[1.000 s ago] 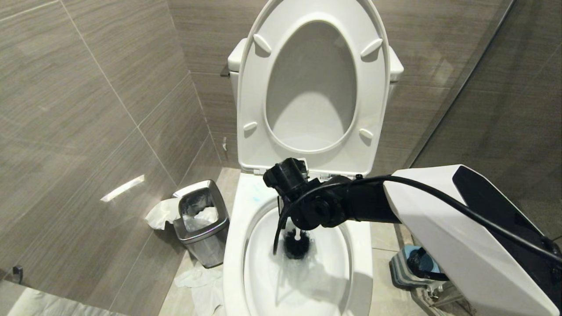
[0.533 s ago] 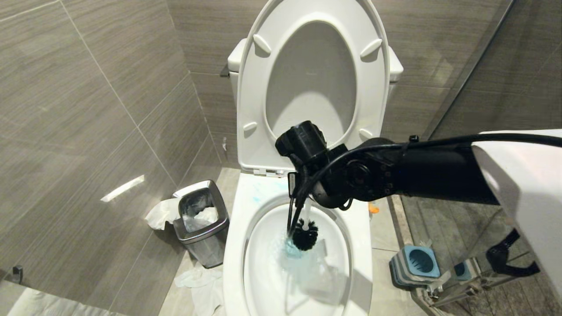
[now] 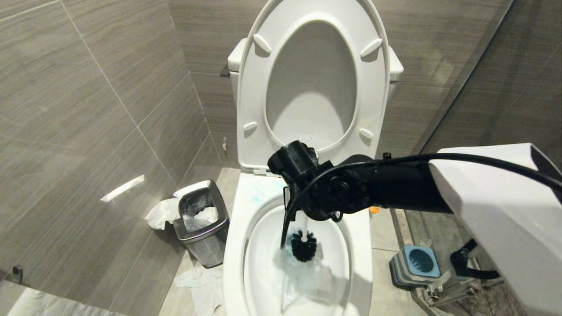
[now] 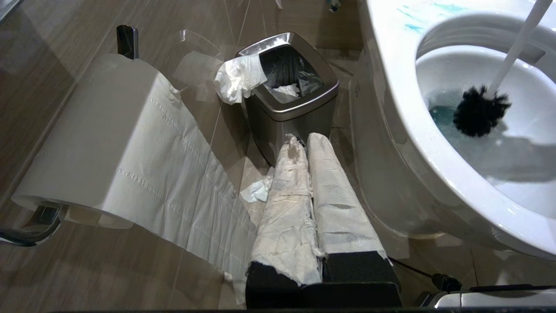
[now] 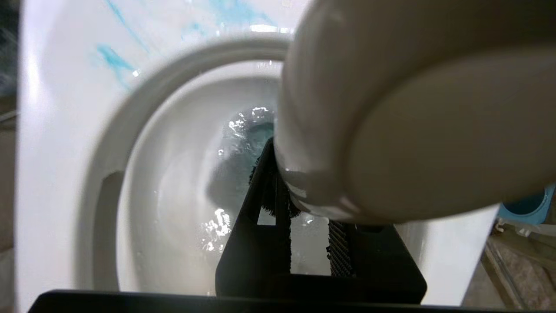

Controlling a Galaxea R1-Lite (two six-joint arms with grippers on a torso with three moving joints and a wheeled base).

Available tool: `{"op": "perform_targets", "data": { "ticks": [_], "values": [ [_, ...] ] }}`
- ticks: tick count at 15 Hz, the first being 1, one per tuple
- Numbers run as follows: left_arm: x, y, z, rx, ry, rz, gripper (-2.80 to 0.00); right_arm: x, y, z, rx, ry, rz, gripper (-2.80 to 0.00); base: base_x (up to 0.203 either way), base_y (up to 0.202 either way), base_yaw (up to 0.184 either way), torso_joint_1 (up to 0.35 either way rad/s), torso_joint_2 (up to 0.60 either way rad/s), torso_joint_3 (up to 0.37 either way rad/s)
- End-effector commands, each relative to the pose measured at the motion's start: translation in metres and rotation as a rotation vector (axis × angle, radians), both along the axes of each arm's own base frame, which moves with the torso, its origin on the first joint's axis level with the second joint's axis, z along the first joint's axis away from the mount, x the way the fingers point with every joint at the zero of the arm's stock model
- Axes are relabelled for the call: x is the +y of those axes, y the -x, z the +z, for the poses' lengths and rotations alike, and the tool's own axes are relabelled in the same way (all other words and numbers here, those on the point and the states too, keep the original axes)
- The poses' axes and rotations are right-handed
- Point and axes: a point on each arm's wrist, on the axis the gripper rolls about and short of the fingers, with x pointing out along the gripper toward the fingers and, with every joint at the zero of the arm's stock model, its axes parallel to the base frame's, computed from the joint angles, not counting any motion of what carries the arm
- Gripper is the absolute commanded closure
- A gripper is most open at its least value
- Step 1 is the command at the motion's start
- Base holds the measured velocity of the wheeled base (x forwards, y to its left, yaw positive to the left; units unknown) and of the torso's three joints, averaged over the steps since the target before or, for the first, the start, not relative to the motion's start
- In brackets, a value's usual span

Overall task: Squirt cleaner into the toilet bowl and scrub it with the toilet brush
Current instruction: Scrub the toilet bowl

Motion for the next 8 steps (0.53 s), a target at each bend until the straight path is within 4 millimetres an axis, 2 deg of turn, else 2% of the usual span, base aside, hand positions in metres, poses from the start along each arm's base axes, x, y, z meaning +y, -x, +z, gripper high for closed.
{"op": "perform_targets", "data": {
  "ticks": [1, 3, 5, 8],
  "values": [
    [0.000, 0.000, 0.000, 0.000, -0.001, -0.001, 0.00, 0.012, -0.007, -0.044, 0.060, 0.062, 0.003, 0.00, 0.000, 0.000, 0.000, 0.000, 0.00, 0.000],
    [0.000, 0.000, 0.000, 0.002, 0.000, 0.000, 0.00, 0.017, -0.012, -0.054, 0.064, 0.070, 0.003, 0.00, 0.000, 0.000, 0.000, 0.000, 0.00, 0.000],
    [0.000, 0.000, 0.000, 0.000, -0.002, -0.001, 0.00, 0.016, -0.010, -0.045, 0.048, 0.060, 0.002, 0.00, 0.000, 0.000, 0.000, 0.000, 0.00, 0.000],
    [0.000, 0.000, 0.000, 0.002, -0.006, -0.003, 0.00, 0.004, 0.009, 0.011, -0.015, -0.002, 0.014, 0.00, 0.000, 0.000, 0.000, 0.000, 0.00, 0.000]
  ]
}}
